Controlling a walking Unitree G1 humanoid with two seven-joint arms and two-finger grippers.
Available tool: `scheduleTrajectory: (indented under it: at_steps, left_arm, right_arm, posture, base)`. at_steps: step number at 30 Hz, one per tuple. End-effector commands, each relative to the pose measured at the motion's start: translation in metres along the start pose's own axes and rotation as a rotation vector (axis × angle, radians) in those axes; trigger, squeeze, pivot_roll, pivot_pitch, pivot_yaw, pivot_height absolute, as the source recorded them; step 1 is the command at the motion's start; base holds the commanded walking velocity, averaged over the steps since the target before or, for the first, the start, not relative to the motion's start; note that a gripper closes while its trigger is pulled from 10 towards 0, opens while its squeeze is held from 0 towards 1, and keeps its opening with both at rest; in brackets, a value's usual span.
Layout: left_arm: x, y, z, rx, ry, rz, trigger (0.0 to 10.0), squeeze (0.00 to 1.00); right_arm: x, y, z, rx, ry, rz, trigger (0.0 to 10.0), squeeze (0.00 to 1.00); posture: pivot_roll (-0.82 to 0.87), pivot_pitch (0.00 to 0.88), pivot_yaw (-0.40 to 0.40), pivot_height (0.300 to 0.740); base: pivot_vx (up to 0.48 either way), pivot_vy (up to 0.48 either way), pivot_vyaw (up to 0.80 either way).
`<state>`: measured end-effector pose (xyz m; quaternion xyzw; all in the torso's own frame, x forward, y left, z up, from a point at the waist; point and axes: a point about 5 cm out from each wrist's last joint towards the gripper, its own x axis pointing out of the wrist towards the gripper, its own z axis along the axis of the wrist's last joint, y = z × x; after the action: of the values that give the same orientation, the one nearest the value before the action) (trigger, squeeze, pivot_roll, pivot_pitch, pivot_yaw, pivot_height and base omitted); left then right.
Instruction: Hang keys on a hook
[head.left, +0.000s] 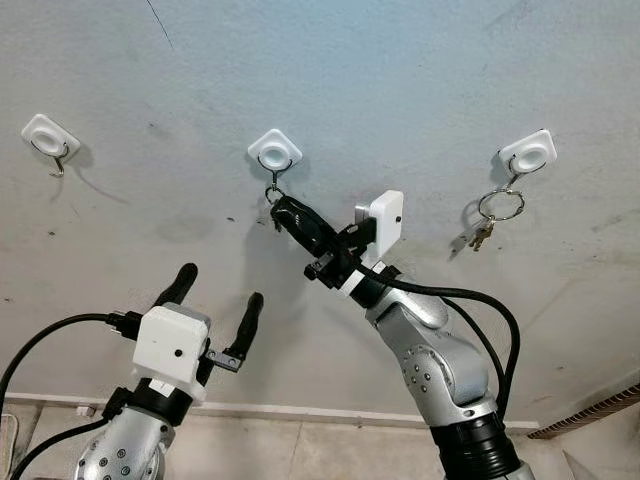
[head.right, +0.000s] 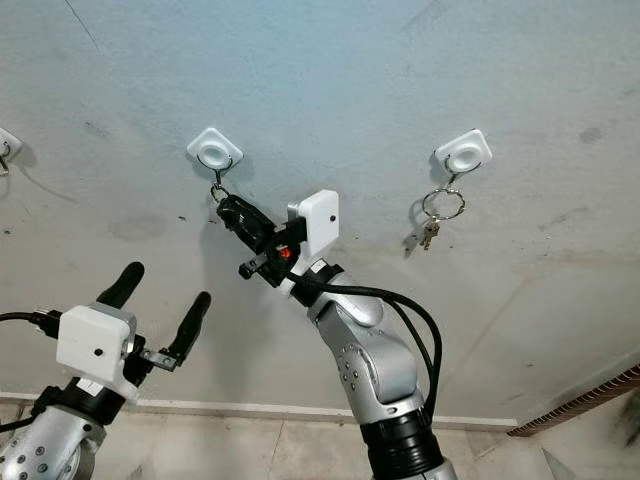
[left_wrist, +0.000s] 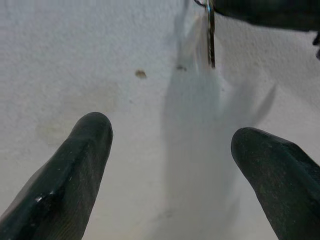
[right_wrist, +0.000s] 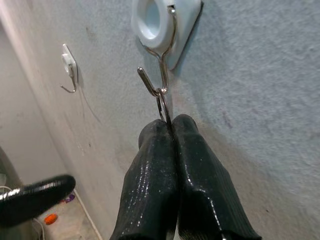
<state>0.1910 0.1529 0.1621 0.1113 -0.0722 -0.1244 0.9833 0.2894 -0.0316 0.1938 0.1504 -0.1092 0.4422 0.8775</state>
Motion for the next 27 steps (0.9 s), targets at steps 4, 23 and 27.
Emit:
scheduleTrajectory:
  at_steps: [4,23,27]
  left_arm:
    - [-0.0010,0.0021,0.0054,0.026,-0.027,0.009,10.0,0.00]
    - [0.0014,0.0030,0.0035,0.041,-0.027,0.029,10.0,0.00]
    - [0.0023,0.0018,0.0015,0.036,-0.021,0.026,10.0,0.00]
  right_arm:
    - [-0.0097,-0.0063,-0.0224,0.018,0.104,-0.041,10.0,0.00]
    - [-0.0121,-0.0086,-0.0259,-0.017,0.110,-0.059,10.0,1.00]
    - [-0.0175,-0.0146,-0.0230,-0.090,0.102,-0.101,10.0,1.00]
  posture:
    - [0.19,0.113,0.023,0.740]
    - [0.18,0.113,0.026,0.740]
    - [0.18,0.113,0.025,0.740]
  base:
    - [0.000,0.000,0.00]
    - [0.000,0.000,0.00]
    - [0.000,0.000,0.00]
